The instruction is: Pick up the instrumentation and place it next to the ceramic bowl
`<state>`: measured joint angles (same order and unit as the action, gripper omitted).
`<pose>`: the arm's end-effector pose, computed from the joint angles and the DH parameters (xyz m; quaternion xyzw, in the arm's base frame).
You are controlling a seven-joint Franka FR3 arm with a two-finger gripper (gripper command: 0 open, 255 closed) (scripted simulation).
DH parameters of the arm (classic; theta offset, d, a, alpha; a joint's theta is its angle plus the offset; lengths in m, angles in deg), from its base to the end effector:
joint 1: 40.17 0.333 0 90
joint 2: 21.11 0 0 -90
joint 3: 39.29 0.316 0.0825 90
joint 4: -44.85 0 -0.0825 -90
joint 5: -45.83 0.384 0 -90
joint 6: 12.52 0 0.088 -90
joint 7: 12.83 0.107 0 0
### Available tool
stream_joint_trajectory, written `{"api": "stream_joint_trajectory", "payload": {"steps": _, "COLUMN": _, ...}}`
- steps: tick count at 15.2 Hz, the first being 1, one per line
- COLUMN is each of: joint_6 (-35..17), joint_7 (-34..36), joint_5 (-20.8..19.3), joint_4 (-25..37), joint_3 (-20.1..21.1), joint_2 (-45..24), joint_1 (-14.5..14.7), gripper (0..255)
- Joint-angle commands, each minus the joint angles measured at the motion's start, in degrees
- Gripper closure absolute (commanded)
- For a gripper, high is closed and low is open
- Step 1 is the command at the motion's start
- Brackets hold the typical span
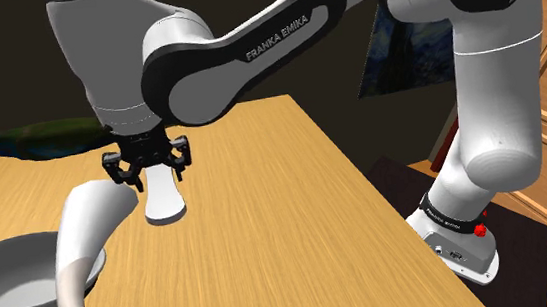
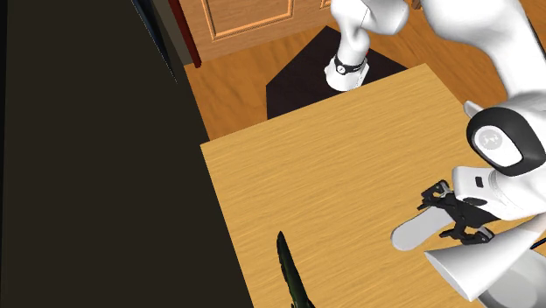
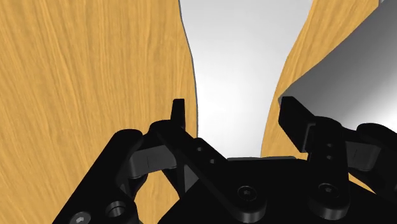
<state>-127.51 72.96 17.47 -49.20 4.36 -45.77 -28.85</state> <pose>0.4499 0.4861 0.4276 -0.9766 0.1959 -0.0883 0.0045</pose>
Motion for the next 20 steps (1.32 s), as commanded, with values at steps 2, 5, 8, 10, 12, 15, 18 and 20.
{"api": "stream_joint_trajectory", "payload": {"steps": 2, "joint_6": -3.0, "joint_7": 0.9, "joint_5": 4.2, "joint_4": -1.0, "joint_3": 0.7, "joint_2": -7.6, "joint_1": 0.4, "gripper": 255}}
{"api": "stream_joint_trajectory", "payload": {"steps": 5, "joint_6": -4.0, "joint_7": 1.2, "joint_5": 3.7, "joint_4": -1.5, "joint_3": 0.3, "joint_2": -8.2, "joint_1": 0.6, "gripper": 255}}
{"api": "stream_joint_trajectory", "payload": {"steps": 8, "joint_6": -4.1, "joint_7": 1.0, "joint_5": 4.1, "joint_4": -1.5, "joint_3": -0.2, "joint_2": -8.0, "joint_1": 1.0, "gripper": 255}}
{"api": "stream_joint_trajectory", "payload": {"steps": 10, "joint_6": -3.9, "joint_7": 1.3, "joint_5": 3.5, "joint_4": -1.5, "joint_3": 0.6, "joint_2": -8.3, "joint_1": 0.4, "gripper": 255}}
{"api": "stream_joint_trajectory", "payload": {"steps": 12, "joint_6": -3.8, "joint_7": 1.6, "joint_5": 3.0, "joint_4": -1.4, "joint_3": 1.3, "joint_2": -8.6, "joint_1": -0.1, "gripper": 255}}
{"api": "stream_joint_trajectory", "payload": {"steps": 15, "joint_6": -4.0, "joint_7": 0.6, "joint_5": 2.7, "joint_4": -0.8, "joint_3": 0.8, "joint_2": -9.2, "joint_1": -0.6, "gripper": 0}}
{"api": "stream_joint_trajectory", "payload": {"steps": 18, "joint_6": -3.9, "joint_7": 1.3, "joint_5": 3.6, "joint_4": -1.5, "joint_3": 0.5, "joint_2": -8.2, "joint_1": 0.5, "gripper": 0}}
{"api": "stream_joint_trajectory", "payload": {"steps": 20, "joint_6": -1.2, "joint_7": 0.1, "joint_5": 5.5, "joint_4": 0.0, "joint_3": 0.8, "joint_2": -6.3, "joint_1": 0.4, "gripper": 0}}
